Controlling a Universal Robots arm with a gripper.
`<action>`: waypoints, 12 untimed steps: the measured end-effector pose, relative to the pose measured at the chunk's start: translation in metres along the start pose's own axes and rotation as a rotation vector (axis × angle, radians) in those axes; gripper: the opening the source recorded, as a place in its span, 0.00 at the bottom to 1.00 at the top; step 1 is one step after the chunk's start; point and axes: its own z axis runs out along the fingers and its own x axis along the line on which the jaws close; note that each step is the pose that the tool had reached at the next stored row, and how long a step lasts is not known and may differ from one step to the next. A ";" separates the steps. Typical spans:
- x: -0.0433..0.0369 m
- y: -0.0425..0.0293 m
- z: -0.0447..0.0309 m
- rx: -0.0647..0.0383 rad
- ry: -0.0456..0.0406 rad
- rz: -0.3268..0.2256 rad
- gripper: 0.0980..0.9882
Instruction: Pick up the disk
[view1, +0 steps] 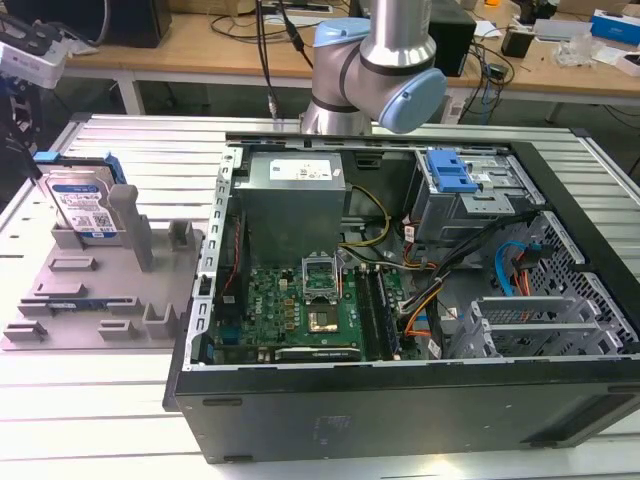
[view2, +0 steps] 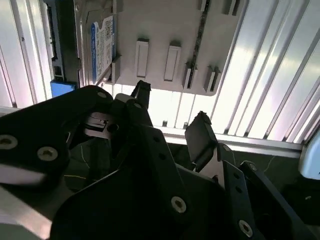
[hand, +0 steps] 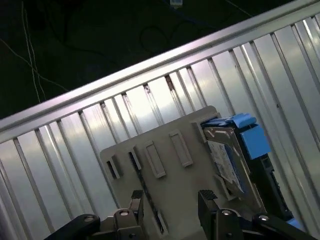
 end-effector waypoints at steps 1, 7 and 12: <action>0.0000 0.0000 0.0002 0.002 0.0001 -0.018 0.52; 0.0000 -0.0001 0.0015 0.012 0.0022 -0.138 0.52; -0.0114 0.0042 0.0017 0.026 0.0089 -0.209 0.52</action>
